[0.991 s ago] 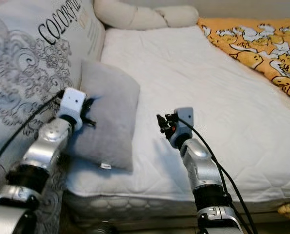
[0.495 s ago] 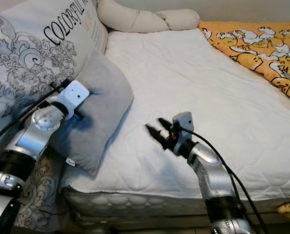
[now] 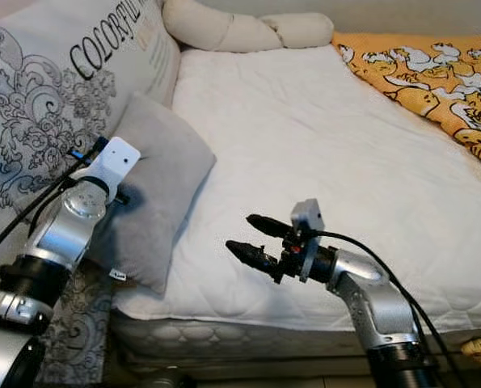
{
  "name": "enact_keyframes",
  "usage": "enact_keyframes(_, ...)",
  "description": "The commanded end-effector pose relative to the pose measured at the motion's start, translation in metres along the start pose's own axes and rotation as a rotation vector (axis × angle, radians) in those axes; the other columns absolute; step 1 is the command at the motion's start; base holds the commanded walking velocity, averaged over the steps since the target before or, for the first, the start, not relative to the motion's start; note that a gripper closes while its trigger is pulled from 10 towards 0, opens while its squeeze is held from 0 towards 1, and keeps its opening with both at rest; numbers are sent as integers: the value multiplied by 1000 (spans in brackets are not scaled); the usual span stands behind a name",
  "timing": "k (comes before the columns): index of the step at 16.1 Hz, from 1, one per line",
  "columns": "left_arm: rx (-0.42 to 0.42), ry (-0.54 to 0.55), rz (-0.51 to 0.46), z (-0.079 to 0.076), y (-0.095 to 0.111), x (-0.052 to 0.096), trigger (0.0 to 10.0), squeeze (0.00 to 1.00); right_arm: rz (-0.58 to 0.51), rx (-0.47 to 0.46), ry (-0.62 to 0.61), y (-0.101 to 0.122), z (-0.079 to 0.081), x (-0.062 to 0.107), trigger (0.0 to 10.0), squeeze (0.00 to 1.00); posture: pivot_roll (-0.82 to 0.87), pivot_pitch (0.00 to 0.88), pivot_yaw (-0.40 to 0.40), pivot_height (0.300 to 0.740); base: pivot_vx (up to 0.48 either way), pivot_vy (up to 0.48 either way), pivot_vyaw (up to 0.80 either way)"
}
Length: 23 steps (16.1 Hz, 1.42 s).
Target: Clean up the room
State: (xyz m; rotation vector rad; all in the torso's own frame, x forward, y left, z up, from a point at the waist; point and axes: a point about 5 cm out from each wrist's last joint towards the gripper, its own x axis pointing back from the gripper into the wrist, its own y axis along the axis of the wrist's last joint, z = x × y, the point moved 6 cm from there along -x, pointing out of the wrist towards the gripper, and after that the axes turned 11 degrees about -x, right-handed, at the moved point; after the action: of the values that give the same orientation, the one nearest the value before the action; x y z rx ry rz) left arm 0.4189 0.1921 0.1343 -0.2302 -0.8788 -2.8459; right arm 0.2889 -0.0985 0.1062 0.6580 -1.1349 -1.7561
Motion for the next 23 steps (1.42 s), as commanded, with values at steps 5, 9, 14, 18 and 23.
enact_keyframes(5, 28, 220, 10, 24, 7, 14, 10000, 0, 15, 0, 34, -2, 7, 1, 10000, 1000, 113, 0, 61, 740, 0, 0, 0)
enact_keyframes(9, 85, 184, 43, 10, -1, 17, 10000, 0, 37, -3, 45, -6, 8, 2, 10000, 1000, 114, 0, 59, 740, 0, 0, 0)
enact_keyframes(14, 271, 132, 109, -10, -19, 16, 10000, 1000, 27, 7, 61, -3, 10, 5, 10000, 1000, 100, 0, 70, 740, 0, 0, 0)
enact_keyframes(18, 336, 105, -69, -8, 6, 19, 10000, 1000, 37, 25, 42, -3, 7, 9, 10000, 1000, 96, 0, 68, 740, 0, 0, 0)
enact_keyframes(23, 495, 75, -290, 1, 37, 29, 10000, 1000, 52, 15, 3, -7, 0, 12, 10000, 1000, 93, 0, 69, 740, 0, 0, 0)
